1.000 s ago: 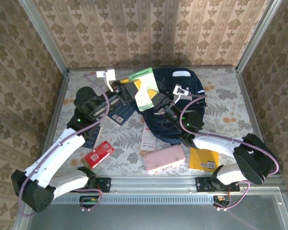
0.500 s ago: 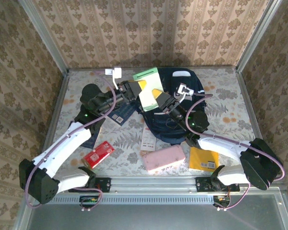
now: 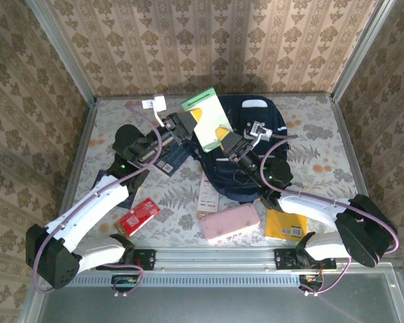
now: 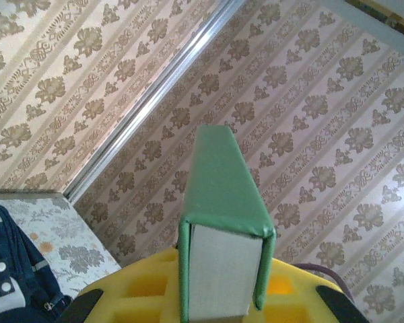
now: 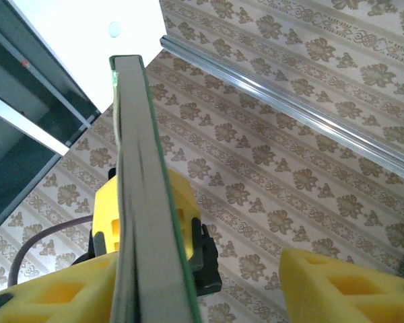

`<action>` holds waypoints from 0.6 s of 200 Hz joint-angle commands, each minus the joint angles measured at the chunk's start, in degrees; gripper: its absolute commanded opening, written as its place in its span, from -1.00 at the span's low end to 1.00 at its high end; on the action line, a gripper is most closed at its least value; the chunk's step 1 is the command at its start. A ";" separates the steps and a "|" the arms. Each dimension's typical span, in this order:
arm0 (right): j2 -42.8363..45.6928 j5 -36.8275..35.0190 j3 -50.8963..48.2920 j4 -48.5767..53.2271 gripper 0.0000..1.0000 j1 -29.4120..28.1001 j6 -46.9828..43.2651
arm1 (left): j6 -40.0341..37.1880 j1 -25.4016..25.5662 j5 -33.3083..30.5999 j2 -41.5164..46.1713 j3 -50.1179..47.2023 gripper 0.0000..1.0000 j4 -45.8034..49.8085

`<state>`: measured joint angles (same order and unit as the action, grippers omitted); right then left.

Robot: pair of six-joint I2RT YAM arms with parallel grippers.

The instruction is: Pack the student bag

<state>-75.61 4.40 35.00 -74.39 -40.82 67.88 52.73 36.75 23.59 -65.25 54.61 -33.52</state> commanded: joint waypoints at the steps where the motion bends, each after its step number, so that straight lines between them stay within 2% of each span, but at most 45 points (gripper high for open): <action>1: 1.19 -1.52 0.37 -2.30 0.06 -0.87 0.09 | 1.42 0.55 -5.28 0.94 -0.92 -1.00 -5.65; 23: 0.74 -1.80 1.18 -2.31 -0.04 -1.13 -0.46 | 3.34 1.42 -6.54 -0.56 -2.01 -1.00 -7.93; 84: -0.72 -3.11 3.32 -2.27 -0.12 -0.97 -2.33 | 5.48 2.78 -7.41 -2.08 -2.85 -1.00 -9.49; 101: -0.83 -3.21 3.19 -2.39 -0.32 -0.93 -2.46 | 5.62 2.80 -7.60 -1.94 -2.80 -1.00 -8.52; 120: -0.59 -2.93 3.06 -2.25 -0.73 -0.75 -2.85 | 5.66 2.80 -7.34 -2.24 -2.94 -1.00 -7.93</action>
<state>-76.51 2.13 36.42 -74.30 -41.56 66.13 57.95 39.46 17.67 -68.51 51.62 -38.81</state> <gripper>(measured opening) 0.263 0.162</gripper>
